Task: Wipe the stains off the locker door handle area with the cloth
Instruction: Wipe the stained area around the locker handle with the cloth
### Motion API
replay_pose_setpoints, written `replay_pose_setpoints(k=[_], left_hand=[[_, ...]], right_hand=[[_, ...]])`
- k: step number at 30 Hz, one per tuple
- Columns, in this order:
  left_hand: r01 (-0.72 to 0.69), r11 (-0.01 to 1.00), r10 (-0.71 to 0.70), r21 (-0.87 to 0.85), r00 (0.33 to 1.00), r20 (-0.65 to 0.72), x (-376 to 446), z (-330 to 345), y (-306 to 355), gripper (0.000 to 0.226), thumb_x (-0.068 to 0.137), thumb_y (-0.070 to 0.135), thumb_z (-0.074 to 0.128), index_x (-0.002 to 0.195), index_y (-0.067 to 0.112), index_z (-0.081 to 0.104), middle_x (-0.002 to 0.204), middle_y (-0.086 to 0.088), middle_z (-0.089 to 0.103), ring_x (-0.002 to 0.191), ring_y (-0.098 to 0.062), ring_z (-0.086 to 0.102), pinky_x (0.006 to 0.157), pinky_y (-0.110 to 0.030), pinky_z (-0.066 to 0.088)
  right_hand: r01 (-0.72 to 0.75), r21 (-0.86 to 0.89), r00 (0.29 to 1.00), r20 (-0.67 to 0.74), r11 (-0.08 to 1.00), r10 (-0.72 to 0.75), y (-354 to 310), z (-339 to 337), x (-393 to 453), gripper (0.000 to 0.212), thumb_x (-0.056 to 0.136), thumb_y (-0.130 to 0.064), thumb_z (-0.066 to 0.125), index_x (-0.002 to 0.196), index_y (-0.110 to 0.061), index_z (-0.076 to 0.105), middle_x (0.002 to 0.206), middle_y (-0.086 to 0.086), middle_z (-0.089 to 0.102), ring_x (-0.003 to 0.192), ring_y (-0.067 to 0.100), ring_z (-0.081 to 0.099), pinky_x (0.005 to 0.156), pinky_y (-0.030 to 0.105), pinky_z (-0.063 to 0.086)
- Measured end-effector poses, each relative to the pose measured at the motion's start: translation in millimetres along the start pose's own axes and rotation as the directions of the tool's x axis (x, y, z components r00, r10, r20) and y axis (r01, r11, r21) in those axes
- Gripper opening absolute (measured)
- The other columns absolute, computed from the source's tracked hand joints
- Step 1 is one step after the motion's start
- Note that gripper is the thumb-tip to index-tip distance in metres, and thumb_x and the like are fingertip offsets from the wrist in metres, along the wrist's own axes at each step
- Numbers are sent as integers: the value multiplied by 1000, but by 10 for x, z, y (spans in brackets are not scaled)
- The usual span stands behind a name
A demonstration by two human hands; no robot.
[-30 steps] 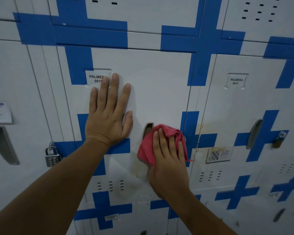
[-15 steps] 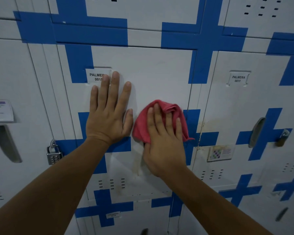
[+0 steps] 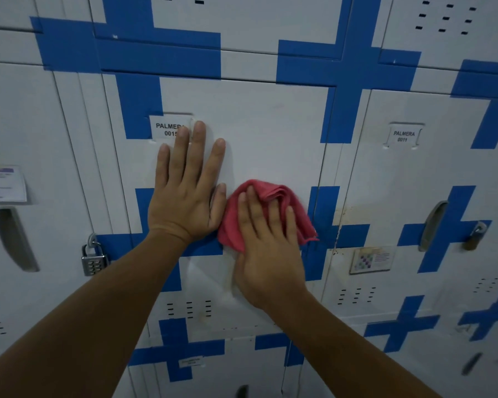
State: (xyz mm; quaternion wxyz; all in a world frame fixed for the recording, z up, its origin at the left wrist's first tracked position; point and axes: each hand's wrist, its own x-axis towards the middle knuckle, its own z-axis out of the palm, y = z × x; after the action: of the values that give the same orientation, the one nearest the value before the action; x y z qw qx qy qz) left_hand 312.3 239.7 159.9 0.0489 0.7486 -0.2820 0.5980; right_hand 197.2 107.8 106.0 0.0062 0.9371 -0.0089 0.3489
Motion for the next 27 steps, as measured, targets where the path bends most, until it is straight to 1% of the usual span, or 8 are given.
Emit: replay_pose_setpoints(k=[3, 8, 9, 14, 16, 20, 25, 27], left_hand=[[0, 1000, 0, 3, 1000, 1, 3, -12, -2, 71, 99, 40, 36, 160, 13, 11, 165, -22, 8, 153, -37, 3, 125, -50, -2], [1, 1000, -1, 5, 1000, 10, 0, -13, -3, 71, 98, 38, 36, 160, 12, 11, 165, -21, 8, 153, -37, 5, 125, -51, 1], [0, 1000, 0, -1, 1000, 11, 2, -15, 0, 71, 98, 39, 35, 160, 13, 10, 165, -21, 8, 153, -38, 5, 125, -51, 1], [3, 1000, -3, -7, 1000, 5, -10, -15, -6, 70, 100, 37, 37, 160, 12, 13, 165, -21, 9, 153, -38, 5, 125, -51, 1], [8, 1000, -8, -3, 1000, 7, -4, -21, -5, 69, 99, 37, 36, 160, 12, 14, 165, -21, 9, 153, -37, 5, 125, -51, 0], [1, 1000, -1, 2, 1000, 20, -7, -18, 4, 69, 99, 37, 33, 160, 13, 11, 165, -20, 7, 153, -37, 5, 125, -51, 2], [6, 1000, -6, -7, 1000, 18, -13, -19, -11, 69, 101, 39, 33, 160, 13, 10, 165, -21, 7, 154, -37, 4, 125, -51, 1], [6, 1000, -6, -9, 1000, 16, -1, -25, -7, 69, 100, 38, 33, 160, 13, 10, 165, -21, 8, 153, -38, 5, 124, -51, 1]], right_hand=[[69, -51, 998, 7, 996, -69, 98, -23, -25, 83, 92, -39, 45, 156, -21, -6, 164, 0, -5, 149, 26, -11, 119, 54, -2], [-193, 45, 980, -38, 980, 195, 71, -69, 31, 88, 91, -42, 38, 151, -21, -23, 162, 1, -18, 147, 26, -20, 118, 53, -8], [-182, 51, 982, -30, 982, 184, -13, -55, 32, 89, 90, -41, 38, 151, -20, -22, 161, 2, -18, 147, 28, -21, 118, 53, -8], [82, -43, 997, -4, 996, -82, -14, -10, -8, 83, 91, -39, 45, 156, -21, -3, 164, 0, -3, 149, 27, -9, 118, 54, -3], [39, -77, 999, -21, 996, -41, 148, -39, 1, 80, 93, -41, 40, 156, -23, -6, 163, -1, -5, 149, 25, -10, 118, 53, -4], [-197, 11, 979, -52, 980, 197, 66, -81, 35, 85, 90, -42, 35, 154, -18, -15, 162, 1, -14, 148, 27, -16, 119, 54, -3], [19, 13, 1000, -19, 1000, -19, -115, -3, -14, 85, 91, -39, 45, 155, -22, -7, 163, -2, -7, 149, 25, -12, 119, 53, -5], [-36, -30, 999, -31, 999, 35, 57, -40, -3, 83, 92, -41, 41, 155, -23, -10, 163, -2, -9, 149, 25, -13, 119, 54, -4]])
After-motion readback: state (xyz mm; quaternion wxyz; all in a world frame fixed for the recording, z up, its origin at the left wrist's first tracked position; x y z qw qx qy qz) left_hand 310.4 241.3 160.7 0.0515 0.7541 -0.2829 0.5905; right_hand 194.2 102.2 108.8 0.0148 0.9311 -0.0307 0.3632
